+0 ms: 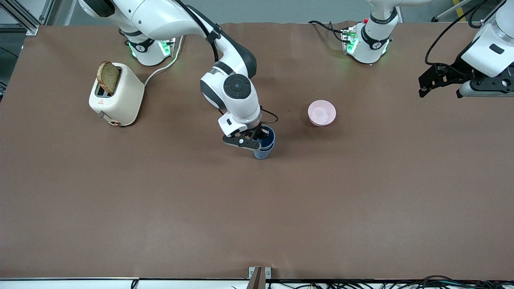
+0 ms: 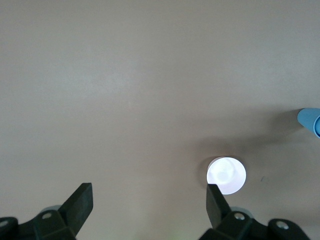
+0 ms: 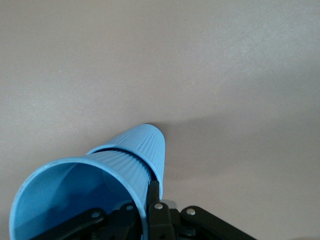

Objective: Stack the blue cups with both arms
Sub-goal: 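Press the held cup down into the other cup with the right gripper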

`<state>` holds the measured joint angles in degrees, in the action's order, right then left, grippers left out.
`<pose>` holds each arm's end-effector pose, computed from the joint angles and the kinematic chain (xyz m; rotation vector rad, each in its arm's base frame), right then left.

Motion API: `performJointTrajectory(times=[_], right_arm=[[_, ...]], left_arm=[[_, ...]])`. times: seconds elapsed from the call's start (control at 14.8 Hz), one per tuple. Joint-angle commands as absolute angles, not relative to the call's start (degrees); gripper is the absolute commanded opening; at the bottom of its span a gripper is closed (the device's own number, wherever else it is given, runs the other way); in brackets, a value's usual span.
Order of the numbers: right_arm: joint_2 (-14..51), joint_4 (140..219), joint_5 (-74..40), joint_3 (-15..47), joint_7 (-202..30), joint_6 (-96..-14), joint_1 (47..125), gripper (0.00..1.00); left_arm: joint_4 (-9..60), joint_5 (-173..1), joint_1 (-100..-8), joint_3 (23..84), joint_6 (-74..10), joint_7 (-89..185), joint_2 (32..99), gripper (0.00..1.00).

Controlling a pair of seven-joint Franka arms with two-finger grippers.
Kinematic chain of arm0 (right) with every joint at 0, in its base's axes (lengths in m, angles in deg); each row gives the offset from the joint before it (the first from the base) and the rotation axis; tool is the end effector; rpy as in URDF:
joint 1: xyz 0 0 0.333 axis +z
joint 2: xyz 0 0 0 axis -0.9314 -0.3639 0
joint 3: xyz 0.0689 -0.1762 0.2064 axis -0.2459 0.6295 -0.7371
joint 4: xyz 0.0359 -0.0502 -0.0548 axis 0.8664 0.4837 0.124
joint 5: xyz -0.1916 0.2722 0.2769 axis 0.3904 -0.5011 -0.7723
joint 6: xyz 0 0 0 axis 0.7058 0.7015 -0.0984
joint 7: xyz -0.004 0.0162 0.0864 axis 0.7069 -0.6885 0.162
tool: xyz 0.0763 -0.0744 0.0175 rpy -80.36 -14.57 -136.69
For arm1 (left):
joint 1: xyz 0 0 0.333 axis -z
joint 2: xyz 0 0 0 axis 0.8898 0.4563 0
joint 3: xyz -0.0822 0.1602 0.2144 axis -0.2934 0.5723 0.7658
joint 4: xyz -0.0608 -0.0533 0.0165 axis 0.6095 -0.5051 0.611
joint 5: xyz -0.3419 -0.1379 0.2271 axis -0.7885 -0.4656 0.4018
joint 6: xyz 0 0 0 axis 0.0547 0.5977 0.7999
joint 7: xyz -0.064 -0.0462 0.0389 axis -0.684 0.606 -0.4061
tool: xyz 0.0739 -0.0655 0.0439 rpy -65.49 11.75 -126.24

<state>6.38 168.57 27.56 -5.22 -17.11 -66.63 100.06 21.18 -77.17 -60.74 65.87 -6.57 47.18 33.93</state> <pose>0.5141 0.5132 0.2534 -3.0173 0.4162 -0.0019 0.5620 -0.0822 0.6027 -3.1312 0.0726 -0.0534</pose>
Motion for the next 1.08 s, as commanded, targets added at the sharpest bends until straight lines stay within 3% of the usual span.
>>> performJointTrajectory(times=[0.0, 0.14, 0.68, 0.81, 1.01], right_arm=[[6.1, 168.3, 29.0, -5.3, -15.6, -67.1, 100.1, 0.29], [6.1, 168.3, 29.0, -5.3, -15.6, -67.0, 99.7, 0.48], [8.0, 166.1, 28.6, -5.4, -15.9, -65.9, 98.6, 0.63], [10.9, 166.0, 28.5, -5.3, -16.0, -62.9, 98.1, 0.68], [18.1, 166.2, 29.0, -5.0, -16.3, -55.3, 93.9, 0.92]], left_arm=[[17.9, -76.3, -60.9, 65.8, -6.4, 46.2, 35.7, 1.0], [17.1, -76.1, -61.1, 65.9, -6.3, 45.3, 36.1, 1.0], [17.3, -76.2, -61.1, 65.9, -5.9, 45.2, 36.2, 1.0], [17.1, -76.7, -61.2, 65.9, -5.9, 45.2, 36.3, 1.0], [17.1, -76.7, -61.2, 65.9, -6.0, 45.3, 36.7, 1.0]])
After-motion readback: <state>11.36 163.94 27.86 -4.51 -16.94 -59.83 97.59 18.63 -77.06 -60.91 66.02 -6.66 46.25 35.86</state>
